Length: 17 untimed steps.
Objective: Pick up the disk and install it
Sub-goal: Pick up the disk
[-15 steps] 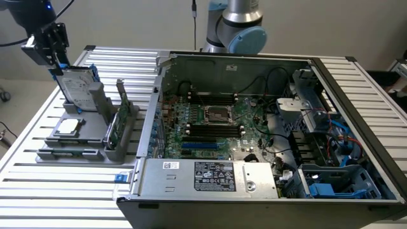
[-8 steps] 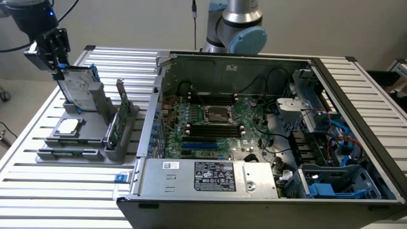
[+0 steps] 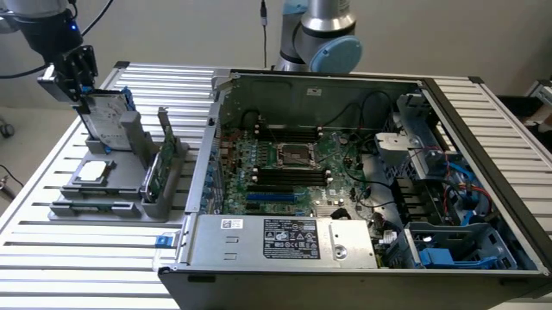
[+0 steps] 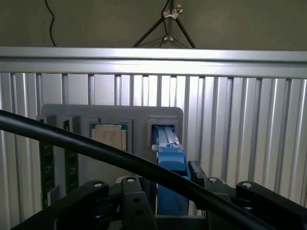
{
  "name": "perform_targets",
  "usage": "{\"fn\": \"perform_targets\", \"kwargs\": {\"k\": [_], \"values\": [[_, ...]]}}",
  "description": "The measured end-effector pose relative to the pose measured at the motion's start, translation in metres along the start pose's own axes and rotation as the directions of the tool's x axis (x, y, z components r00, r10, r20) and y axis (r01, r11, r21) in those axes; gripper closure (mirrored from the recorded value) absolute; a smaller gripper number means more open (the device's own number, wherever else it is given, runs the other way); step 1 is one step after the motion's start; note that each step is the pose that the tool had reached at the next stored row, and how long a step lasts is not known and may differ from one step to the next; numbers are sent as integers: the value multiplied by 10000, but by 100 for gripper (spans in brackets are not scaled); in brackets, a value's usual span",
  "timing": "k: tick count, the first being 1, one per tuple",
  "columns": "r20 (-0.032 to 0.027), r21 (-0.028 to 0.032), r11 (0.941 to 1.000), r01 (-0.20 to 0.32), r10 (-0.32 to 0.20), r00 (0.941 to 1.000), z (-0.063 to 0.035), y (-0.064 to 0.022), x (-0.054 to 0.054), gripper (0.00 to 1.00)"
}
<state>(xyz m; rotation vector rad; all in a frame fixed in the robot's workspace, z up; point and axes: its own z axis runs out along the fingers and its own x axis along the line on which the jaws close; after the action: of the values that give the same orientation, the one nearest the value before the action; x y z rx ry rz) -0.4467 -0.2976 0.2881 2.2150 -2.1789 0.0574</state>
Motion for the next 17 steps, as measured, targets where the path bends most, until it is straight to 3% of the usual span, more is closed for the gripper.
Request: {"fn": "perform_targets", "kwargs": {"k": [6, 9, 14, 17], "values": [[22, -140, 9999, 7, -7, 10000, 43, -11, -2, 52], [53, -150, 9999, 8, -7, 10000, 48, -19, -2, 52], [175, -147, 9999, 8, -6, 9998, 49, -20, -3, 52], [189, -150, 9999, 10, -8, 9998, 49, -19, -2, 52]]}}
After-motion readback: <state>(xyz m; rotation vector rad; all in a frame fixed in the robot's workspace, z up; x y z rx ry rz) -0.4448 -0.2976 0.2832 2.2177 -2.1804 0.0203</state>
